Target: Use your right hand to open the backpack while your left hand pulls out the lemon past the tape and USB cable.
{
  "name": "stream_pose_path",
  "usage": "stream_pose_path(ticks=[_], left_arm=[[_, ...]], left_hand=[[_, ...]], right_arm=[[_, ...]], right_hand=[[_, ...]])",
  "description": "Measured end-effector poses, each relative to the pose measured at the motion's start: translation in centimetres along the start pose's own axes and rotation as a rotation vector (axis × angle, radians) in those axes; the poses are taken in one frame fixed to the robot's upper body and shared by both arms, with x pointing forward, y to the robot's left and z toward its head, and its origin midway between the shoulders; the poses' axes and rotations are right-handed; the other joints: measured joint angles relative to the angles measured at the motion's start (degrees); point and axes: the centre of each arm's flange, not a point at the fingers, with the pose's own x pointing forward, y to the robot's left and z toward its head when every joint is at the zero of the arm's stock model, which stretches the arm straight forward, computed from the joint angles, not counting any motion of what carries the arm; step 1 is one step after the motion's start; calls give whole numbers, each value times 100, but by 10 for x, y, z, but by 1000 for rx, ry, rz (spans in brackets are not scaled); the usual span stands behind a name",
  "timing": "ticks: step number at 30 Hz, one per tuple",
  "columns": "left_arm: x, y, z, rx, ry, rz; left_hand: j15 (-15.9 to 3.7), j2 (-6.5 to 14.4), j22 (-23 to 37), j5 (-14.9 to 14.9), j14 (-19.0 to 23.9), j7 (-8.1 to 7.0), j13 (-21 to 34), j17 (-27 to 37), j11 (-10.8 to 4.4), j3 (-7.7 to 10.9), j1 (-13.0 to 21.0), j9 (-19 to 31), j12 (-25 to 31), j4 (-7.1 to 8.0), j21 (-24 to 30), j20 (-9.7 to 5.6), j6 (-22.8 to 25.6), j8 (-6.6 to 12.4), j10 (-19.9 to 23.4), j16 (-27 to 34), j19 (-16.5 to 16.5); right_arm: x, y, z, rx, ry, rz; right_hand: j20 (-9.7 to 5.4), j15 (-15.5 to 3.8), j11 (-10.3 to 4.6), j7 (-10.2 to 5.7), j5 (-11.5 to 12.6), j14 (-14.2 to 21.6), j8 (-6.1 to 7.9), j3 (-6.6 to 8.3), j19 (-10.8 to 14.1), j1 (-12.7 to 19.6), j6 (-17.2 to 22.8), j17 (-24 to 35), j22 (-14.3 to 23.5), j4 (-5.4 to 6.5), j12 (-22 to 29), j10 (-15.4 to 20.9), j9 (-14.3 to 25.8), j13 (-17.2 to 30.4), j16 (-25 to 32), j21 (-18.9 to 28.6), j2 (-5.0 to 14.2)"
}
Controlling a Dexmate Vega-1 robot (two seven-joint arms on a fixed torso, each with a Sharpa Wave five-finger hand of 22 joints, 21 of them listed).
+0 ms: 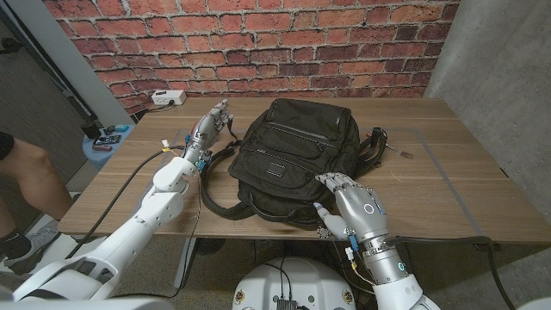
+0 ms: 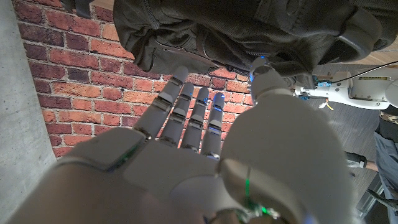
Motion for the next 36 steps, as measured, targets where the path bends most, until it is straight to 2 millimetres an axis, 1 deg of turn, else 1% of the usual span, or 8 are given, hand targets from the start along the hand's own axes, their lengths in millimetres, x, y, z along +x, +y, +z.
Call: stream_pose_path(ticks=[13, 15, 18, 24, 27, 30, 33, 36], left_arm=[[-2, -1, 0, -5, -12, -3], [-2, 0, 0, -5, -14, -3], [-4, 0, 0, -6, -15, -3], [-6, 1, 0, -7, -24, -1], [-12, 1, -3, -10, -21, 5], [-14, 2, -3, -11, -25, 9], [-17, 3, -4, -12, -24, 15], [-19, 4, -5, -13, -25, 21]], left_hand=[[0, 0, 0, 0, 0, 31, 0, 0, 0, 0, 0, 0, 0, 0, 0, 21, 31, 0, 0, 0, 21], [0, 0, 0, 0, 0, 31, 0, 0, 0, 0, 0, 0, 0, 0, -21, 21, 31, 0, 0, 0, 21], [0, 0, 0, 0, 0, 31, 0, 0, 0, 0, 0, 0, 0, 0, -21, 21, 31, 0, 0, 0, 21], [0, 0, 0, 0, 0, 31, 0, 0, 0, 0, 0, -1, 0, 0, -21, 21, 31, 0, 0, 0, 21], [0, 0, 0, 0, 0, 31, 0, 0, 0, 0, 0, 0, 0, 1, -44, 21, 31, 0, 0, 0, 21], [0, 0, 0, 0, 0, 31, 0, 0, -21, 1, 0, 0, 0, 1, -44, 23, 31, 0, 21, 0, 22], [0, 0, 0, 0, 0, 31, 0, 0, -21, 1, 0, -1, 0, 1, -44, 42, 31, 0, 21, 0, 42], [0, 0, 0, 0, 0, 31, 0, 0, -21, 1, 0, -1, 0, 1, -44, 42, 31, 0, 21, 0, 42]], right_arm=[[2, 6, 3, 15, -53, -10], [2, 7, 3, 15, -62, -10], [3, 9, 4, 17, -81, -10], [6, 14, 2, 5, -107, -10], [8, 14, 4, 18, -134, -23], [10, 17, 1, 10, -146, -29], [13, 18, -1, 6, -159, -38], [16, 20, -3, 1, -170, -43]], right_hand=[[0, 0, 0, 31, 0, 0, 0, -17, 41, 0, 31, 26, 30, 17, 0, 0, 0, 27, 45, 0, 0], [0, 0, 0, 31, 0, 0, 0, -17, 41, 29, 31, 26, 30, 17, 0, 0, 0, 27, 45, 0, -29], [-11, 9, 0, 31, 0, 53, 0, -17, 52, 29, 31, 26, 30, 17, 0, 0, 0, 27, 45, 0, -29], [-13, -9, 0, -2, 0, 71, 0, -17, 70, 29, 64, 53, 30, 16, 22, 61, 30, 27, 51, 0, -30], [-9, 15, -53, -31, 0, 95, 0, -42, 134, 53, 93, 74, 30, 41, 43, 115, 29, 27, 89, 0, -53], [12, -10, -83, -34, 0, 132, 0, -42, 155, 54, 157, 80, 30, 41, 63, 145, 29, 49, 117, 0, -52], [-20, 11, -71, -61, 0, 153, 0, -59, 185, 76, 185, 106, 30, 58, 63, 175, 29, 57, 133, 0, -30], [-20, 0, -100, -57, 0, 205, 0, -58, 185, 76, 224, 106, 30, 57, 85, 204, 29, 57, 133, 0, -30]])
